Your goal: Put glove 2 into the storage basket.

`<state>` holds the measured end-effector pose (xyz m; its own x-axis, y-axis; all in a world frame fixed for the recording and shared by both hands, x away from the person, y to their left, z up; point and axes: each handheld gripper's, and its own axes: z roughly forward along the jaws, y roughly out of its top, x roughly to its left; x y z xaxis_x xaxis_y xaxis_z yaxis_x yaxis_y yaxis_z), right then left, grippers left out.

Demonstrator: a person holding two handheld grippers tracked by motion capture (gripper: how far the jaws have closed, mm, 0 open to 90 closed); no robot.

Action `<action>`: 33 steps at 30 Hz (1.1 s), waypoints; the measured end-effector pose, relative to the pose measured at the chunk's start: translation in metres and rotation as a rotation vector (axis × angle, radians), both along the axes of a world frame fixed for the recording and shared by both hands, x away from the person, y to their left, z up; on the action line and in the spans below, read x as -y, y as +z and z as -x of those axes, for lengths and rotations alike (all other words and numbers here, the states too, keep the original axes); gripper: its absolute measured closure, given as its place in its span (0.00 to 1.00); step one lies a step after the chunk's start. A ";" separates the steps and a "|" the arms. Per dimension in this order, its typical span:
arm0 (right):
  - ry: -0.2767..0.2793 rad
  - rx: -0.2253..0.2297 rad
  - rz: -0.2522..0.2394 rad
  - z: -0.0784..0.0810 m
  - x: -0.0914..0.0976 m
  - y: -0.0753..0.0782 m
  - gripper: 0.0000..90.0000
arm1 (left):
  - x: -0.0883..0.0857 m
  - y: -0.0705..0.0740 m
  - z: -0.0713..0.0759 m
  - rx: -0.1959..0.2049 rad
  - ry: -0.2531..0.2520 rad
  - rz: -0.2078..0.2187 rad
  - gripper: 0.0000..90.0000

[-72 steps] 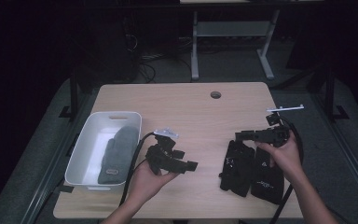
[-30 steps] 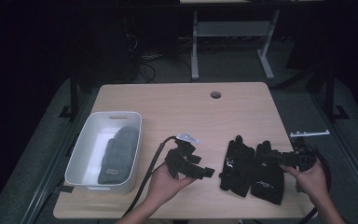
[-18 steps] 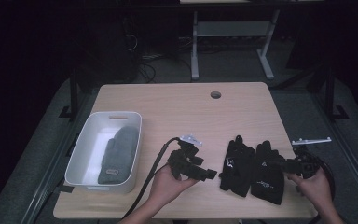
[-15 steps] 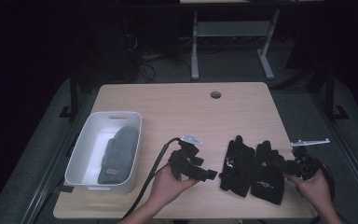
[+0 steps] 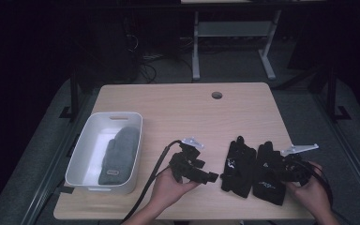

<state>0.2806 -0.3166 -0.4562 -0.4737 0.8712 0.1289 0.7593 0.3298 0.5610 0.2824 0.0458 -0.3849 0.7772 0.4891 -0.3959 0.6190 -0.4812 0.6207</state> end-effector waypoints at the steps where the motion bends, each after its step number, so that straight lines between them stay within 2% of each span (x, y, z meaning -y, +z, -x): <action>1: -0.003 0.000 0.002 0.001 -0.001 0.000 0.65 | 0.000 0.000 0.000 0.000 0.000 0.000 0.31; 6: -0.013 -0.023 -0.014 0.001 -0.004 0.001 0.79 | -0.002 0.000 0.001 0.003 0.001 0.000 0.31; 9: -0.022 -0.035 -0.022 0.001 -0.005 0.002 0.84 | -0.003 0.001 0.001 0.004 0.000 -0.004 0.31; 15: -0.047 -0.042 -0.063 0.001 0.000 0.005 0.85 | -0.006 0.000 -0.001 0.003 0.007 -0.003 0.31; 24: -0.070 -0.013 -0.107 0.006 0.010 0.030 0.85 | -0.004 0.000 0.000 0.002 0.003 -0.005 0.31; 29: -0.054 0.017 -0.123 0.004 0.005 0.044 0.85 | -0.004 0.002 0.000 0.006 0.003 -0.006 0.31; 33: -0.039 0.031 -0.159 -0.001 -0.005 0.054 0.85 | -0.006 0.002 0.000 0.007 0.002 -0.010 0.31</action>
